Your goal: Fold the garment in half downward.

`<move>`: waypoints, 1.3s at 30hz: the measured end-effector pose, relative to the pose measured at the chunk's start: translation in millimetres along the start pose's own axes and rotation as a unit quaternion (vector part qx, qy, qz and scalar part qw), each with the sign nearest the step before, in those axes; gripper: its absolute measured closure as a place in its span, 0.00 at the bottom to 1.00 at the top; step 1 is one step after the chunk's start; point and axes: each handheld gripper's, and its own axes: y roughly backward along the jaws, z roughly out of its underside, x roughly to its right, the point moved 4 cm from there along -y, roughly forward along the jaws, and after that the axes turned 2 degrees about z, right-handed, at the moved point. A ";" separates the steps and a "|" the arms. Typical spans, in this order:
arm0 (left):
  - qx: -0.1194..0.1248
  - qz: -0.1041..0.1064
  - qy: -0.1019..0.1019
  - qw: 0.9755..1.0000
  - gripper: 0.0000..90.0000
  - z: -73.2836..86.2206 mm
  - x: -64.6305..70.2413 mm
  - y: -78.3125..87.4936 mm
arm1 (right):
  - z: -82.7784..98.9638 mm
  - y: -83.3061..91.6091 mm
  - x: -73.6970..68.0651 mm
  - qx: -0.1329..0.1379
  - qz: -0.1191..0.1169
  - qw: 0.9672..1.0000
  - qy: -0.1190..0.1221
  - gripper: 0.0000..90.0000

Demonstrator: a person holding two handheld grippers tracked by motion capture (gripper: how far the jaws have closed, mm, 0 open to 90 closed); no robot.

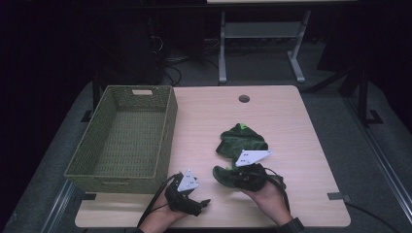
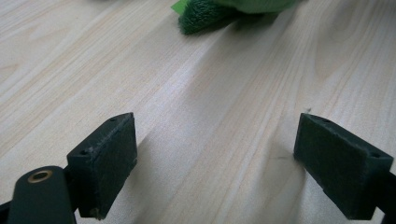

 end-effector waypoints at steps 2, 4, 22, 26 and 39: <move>0.000 0.000 0.000 1.000 0.14 0.0 0.0 0.0 | 1.0 7.7 3.8 0.006 0.000 1.000 -0.007 0.96; 0.000 0.000 0.000 1.000 0.14 0.0 0.0 0.0 | 2.9 14.3 7.4 0.007 0.006 1.000 -0.012 0.96; -0.001 0.000 0.000 1.000 0.14 -0.1 0.0 0.0 | 33.9 47.8 41.9 -0.012 0.062 0.997 -0.054 0.99; 0.000 0.000 0.002 1.000 0.14 -0.3 0.1 -0.4 | 29.7 44.6 32.4 -0.007 0.042 0.998 -0.044 0.93; 0.001 -0.001 0.003 1.000 0.14 -0.7 0.1 -0.9 | -2.0 -31.1 -18.4 -0.052 -0.013 0.998 0.029 0.87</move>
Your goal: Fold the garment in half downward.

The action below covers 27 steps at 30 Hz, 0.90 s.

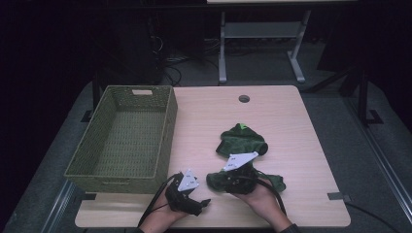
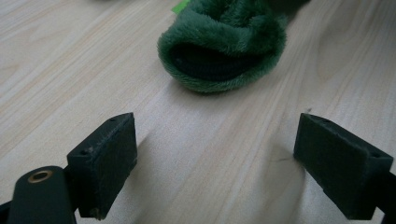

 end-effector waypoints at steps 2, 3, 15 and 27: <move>0.000 0.000 0.000 1.000 0.14 0.0 -0.1 0.0 | -0.2 -9.7 -2.4 -0.012 0.002 1.000 0.006 0.87; 0.000 -0.001 -0.002 1.000 0.14 -0.1 -0.4 0.1 | 0.1 -14.0 -3.8 -0.018 0.000 1.000 0.005 0.87; -0.002 -0.001 -0.004 1.000 0.14 0.0 -0.5 0.3 | 11.7 -39.4 -1.5 -0.052 0.061 0.996 0.027 0.93; 0.000 0.000 0.000 1.000 0.14 -0.2 0.0 -0.2 | 2.4 -7.4 1.3 0.005 0.028 1.000 -0.002 0.96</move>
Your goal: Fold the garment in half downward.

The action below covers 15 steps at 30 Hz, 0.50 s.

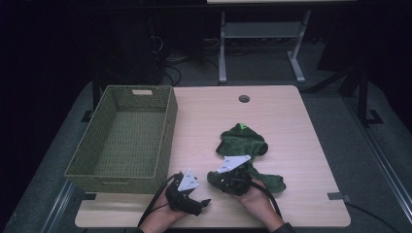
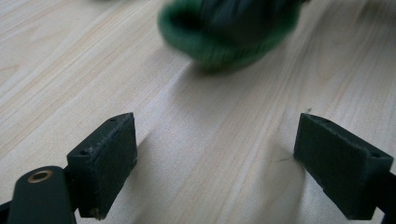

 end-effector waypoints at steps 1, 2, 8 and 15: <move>0.000 0.000 0.000 1.000 0.14 0.0 0.0 0.0 | 0.2 6.2 2.9 0.008 -0.004 1.000 -0.007 0.96; 0.000 0.000 0.000 1.000 0.14 0.0 0.0 0.0 | 0.8 12.4 5.3 0.015 -0.003 1.000 -0.015 0.96; 0.000 -0.001 -0.002 1.000 0.14 -0.2 -0.3 -0.1 | 15.0 51.9 25.8 0.044 0.013 0.998 -0.049 0.95; -0.002 0.000 -0.002 1.000 0.14 -0.1 -0.2 0.1 | 40.9 75.4 51.9 0.038 0.052 0.994 -0.089 0.95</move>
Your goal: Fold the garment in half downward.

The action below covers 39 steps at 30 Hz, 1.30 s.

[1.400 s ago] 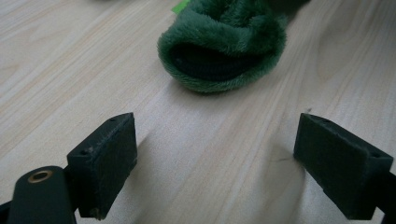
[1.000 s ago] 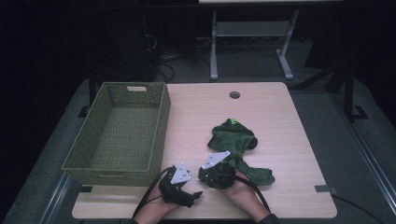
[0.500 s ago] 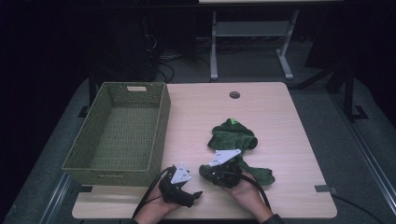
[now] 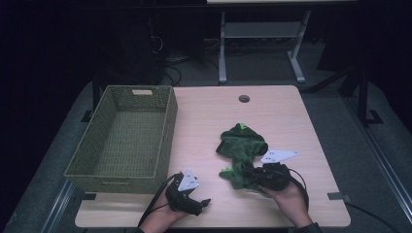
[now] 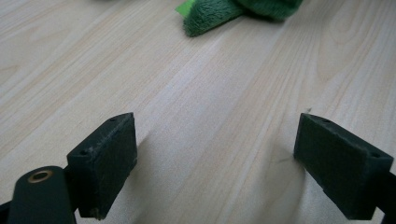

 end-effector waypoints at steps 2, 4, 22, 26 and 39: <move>0.001 0.000 0.001 1.000 0.14 -0.1 0.1 -0.1 | 6.2 4.1 8.5 -0.003 0.012 1.000 -0.004 0.94; 0.000 0.000 0.000 1.000 0.14 0.0 0.0 0.0 | 12.0 7.4 15.9 -0.011 0.024 1.000 -0.010 0.93; -0.001 -0.002 -0.002 1.000 0.14 -0.7 -0.5 -0.6 | 4.3 -10.5 20.5 -0.039 0.030 0.999 0.011 0.99; -0.001 -0.001 0.000 1.000 0.14 -0.6 -0.2 -0.7 | 8.0 -29.5 21.7 -0.074 0.028 0.997 0.011 1.00; -0.001 -0.002 -0.002 1.000 0.14 -0.8 -0.5 -0.6 | 5.3 -25.7 25.1 -0.063 0.032 0.997 0.012 0.98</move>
